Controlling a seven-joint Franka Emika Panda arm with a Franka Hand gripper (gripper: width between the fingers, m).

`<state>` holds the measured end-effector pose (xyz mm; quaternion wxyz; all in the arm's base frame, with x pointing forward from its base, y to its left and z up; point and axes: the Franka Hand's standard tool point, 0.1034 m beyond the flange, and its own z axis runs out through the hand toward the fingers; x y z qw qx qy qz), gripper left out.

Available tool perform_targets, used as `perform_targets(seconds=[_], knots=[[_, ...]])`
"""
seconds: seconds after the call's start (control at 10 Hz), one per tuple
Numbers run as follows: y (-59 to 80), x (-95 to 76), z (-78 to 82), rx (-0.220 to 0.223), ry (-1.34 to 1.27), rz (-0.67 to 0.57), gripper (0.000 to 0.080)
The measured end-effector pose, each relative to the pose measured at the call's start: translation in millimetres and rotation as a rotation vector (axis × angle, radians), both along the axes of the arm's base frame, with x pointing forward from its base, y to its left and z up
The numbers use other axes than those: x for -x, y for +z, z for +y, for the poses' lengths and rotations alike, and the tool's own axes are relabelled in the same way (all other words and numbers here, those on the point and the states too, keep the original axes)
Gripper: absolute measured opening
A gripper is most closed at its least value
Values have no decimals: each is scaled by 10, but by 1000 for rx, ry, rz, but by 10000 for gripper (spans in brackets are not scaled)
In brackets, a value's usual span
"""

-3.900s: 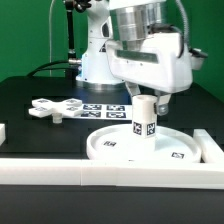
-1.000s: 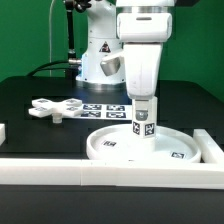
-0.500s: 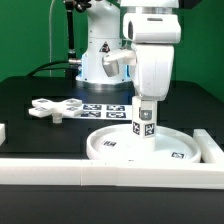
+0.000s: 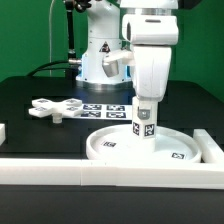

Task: Assemble round table

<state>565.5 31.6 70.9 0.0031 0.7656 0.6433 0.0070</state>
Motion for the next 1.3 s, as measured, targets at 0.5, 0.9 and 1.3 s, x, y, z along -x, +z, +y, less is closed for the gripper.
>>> perform_targets(seconds=[0.5,0.9,1.3], knots=[[-7,24,54,-11,-615,-2,409],[-10,25,57,-19,-885,1,409],[-12,28,59,-28,-1144,6,409]])
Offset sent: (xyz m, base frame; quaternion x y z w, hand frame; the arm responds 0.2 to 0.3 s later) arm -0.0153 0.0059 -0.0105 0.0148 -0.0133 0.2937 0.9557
